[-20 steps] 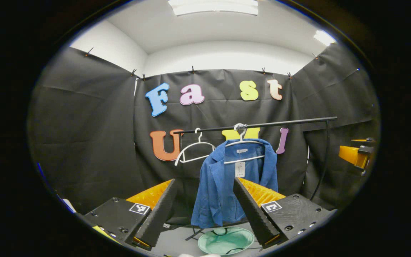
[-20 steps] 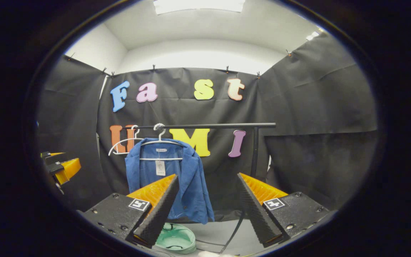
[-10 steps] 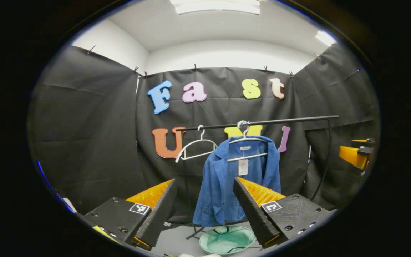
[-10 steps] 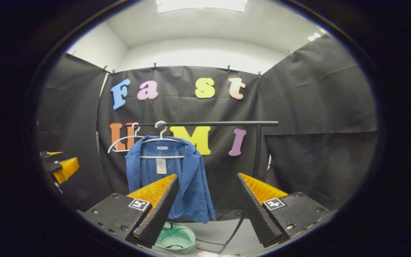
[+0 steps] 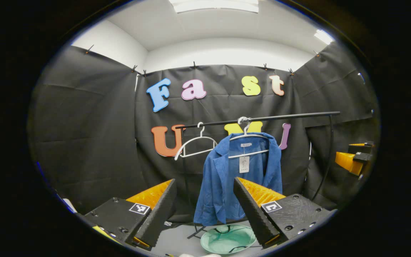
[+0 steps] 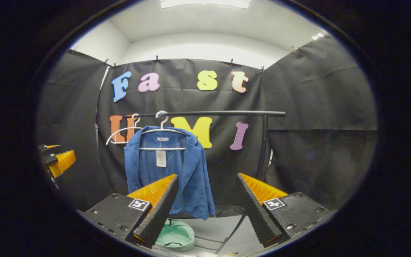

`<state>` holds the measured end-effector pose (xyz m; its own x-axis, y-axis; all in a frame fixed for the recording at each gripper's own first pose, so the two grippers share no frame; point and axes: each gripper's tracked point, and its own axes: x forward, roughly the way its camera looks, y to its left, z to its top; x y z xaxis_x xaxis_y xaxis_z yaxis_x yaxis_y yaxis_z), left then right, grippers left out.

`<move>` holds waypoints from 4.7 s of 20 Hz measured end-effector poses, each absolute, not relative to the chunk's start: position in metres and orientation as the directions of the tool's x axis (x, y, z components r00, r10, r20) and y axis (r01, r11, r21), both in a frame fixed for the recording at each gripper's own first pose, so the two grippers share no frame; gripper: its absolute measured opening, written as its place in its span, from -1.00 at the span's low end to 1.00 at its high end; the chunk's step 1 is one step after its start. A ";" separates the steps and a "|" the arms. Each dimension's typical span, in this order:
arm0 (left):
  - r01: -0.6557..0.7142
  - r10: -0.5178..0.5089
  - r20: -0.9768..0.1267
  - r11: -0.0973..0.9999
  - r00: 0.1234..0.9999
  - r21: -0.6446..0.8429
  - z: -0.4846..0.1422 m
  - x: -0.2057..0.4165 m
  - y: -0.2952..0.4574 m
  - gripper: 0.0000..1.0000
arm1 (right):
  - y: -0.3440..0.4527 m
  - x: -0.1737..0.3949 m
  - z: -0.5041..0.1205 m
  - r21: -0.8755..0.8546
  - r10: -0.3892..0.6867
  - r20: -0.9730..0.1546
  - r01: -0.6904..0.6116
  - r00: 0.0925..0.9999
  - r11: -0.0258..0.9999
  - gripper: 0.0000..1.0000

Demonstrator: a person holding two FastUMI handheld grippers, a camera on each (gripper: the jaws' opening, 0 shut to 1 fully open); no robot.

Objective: Grasp the clothes on the hanger with both hands and then place them into the laundry hamper below.

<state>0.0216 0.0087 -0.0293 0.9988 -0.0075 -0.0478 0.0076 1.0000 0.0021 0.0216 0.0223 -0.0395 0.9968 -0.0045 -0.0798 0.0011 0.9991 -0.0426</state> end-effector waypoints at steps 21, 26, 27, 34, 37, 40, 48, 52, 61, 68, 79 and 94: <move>-0.049 0.052 -0.091 0.998 0.995 0.039 -0.081 0.206 -0.073 0.96 | 0.065 0.267 -0.080 -0.046 0.241 -0.154 -0.251 0.958 0.967 1.00; -0.090 0.095 -0.099 0.994 0.990 0.054 -0.093 0.247 -0.077 0.97 | 0.080 0.322 -0.091 -0.043 0.272 -0.174 -0.283 0.947 0.958 1.00; -0.098 0.104 -0.098 0.993 0.990 0.060 -0.097 0.254 -0.077 0.97 | 0.084 0.330 -0.094 -0.036 0.280 -0.176 -0.290 0.944 0.956 0.99; -0.159 0.167 -0.125 0.985 0.978 0.071 -0.122 0.294 -0.063 0.94 | 0.101 0.378 -0.121 -0.059 0.255 -0.204 -0.272 0.945 0.961 0.96; -0.173 0.183 -0.133 0.982 0.974 0.080 -0.126 0.305 -0.055 0.80 | 0.102 0.397 -0.128 -0.039 0.246 -0.218 -0.260 0.944 0.965 0.96; -0.184 0.196 -0.144 0.979 0.970 0.093 -0.132 0.314 -0.048 0.64 | 0.102 0.411 -0.135 -0.022 0.259 -0.222 -0.271 0.940 0.962 0.87; -0.165 0.178 -0.150 0.982 0.973 0.095 -0.142 0.319 -0.039 -0.29 | 0.096 0.408 -0.128 0.092 0.325 -0.177 -0.313 0.929 0.945 -0.31; -0.168 0.177 -0.155 0.983 0.972 0.072 -0.141 0.323 -0.035 -0.80 | 0.103 0.406 -0.126 0.123 0.406 -0.158 -0.390 0.900 0.913 -0.73; -0.135 0.138 -0.134 0.990 0.981 0.030 -0.132 0.322 -0.035 -0.85 | 0.112 0.395 -0.109 0.360 0.681 -0.022 -0.630 0.731 0.688 -0.90; -0.119 0.115 -0.048 0.990 0.992 -0.077 -0.083 0.332 -0.020 -1.00 | 0.105 0.385 -0.071 0.529 0.806 0.155 -0.737 0.571 0.421 -0.90; 0.125 -0.105 0.087 0.950 0.991 -0.285 -0.022 0.340 -0.023 -0.94 | 0.063 0.406 -0.003 0.712 0.767 0.431 -0.701 0.475 0.033 -0.92; 0.265 -0.202 0.178 0.590 0.963 -0.763 -0.056 0.344 0.033 -1.00 | 0.027 0.443 -0.029 0.851 0.662 0.479 -0.490 0.576 -0.189 -0.91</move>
